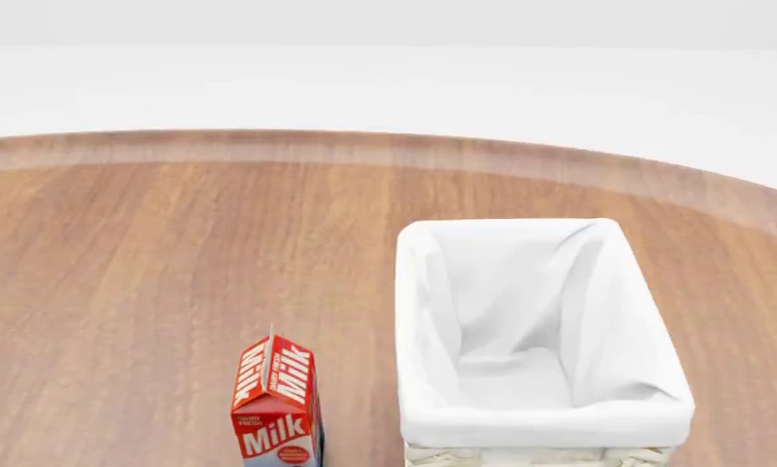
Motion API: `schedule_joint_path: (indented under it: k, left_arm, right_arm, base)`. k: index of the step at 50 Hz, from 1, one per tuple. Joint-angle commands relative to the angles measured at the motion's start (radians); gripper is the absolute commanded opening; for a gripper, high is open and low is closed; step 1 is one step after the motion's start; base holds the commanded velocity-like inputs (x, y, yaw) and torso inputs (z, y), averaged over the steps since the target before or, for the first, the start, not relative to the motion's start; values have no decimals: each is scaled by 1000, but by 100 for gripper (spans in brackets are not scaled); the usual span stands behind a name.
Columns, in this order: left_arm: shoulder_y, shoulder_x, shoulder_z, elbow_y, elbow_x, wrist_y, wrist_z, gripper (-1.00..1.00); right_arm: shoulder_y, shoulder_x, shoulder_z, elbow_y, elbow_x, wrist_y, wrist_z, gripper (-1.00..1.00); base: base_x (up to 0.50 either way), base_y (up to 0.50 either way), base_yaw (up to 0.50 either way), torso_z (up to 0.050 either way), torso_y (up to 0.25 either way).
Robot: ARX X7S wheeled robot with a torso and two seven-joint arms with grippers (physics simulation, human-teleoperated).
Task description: Pick up the alphabet soup and the tomato sauce, and put them in the basket.
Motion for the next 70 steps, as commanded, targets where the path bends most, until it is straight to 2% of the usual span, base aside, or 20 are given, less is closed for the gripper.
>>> schedule_joint_path:
  k: [1, 15, 42, 43, 52, 60, 70]
  left_arm:
    - [0, -2, 6, -17, 1, 14, -1, 100]
    - [2, -6, 14, -27, 5, 22, -4, 100]
    - [0, -14, 22, -30, 10, 24, -12, 100]
    - [1, -14, 24, -31, 12, 26, -12, 100]
    - [0, -16, 27, -24, 12, 19, -16, 100]
    - [0, -18, 31, -18, 11, 14, -20, 100]
    - [-1, -24, 30, -19, 9, 15, -23, 100]
  right_arm:
    - [3, -10, 5, 44, 8, -20, -33, 100]
    - [13, -58, -11, 151, -17, -51, -109, 100]
    - [23, -65, -14, 176, -21, -61, -129, 100]
    - [22, -60, -13, 161, -23, -58, -117, -100]
    - [32, -55, -21, 143, -54, -47, -91, -100]
    - [99, 60, 25, -128, -19, 50, 76, -100]
    - [206, 120, 71, -289, 59, 136, 180, -100]
  base:
    - [0, 0, 0, 0, 0]
    - [0, 0, 0, 0, 0]
    - [0, 0, 0, 0, 0]
    - [0, 0, 0, 0, 0]
    - [0, 0, 0, 0, 0]
    - [0, 0, 0, 0, 0]
    - [0, 0, 0, 0, 0]
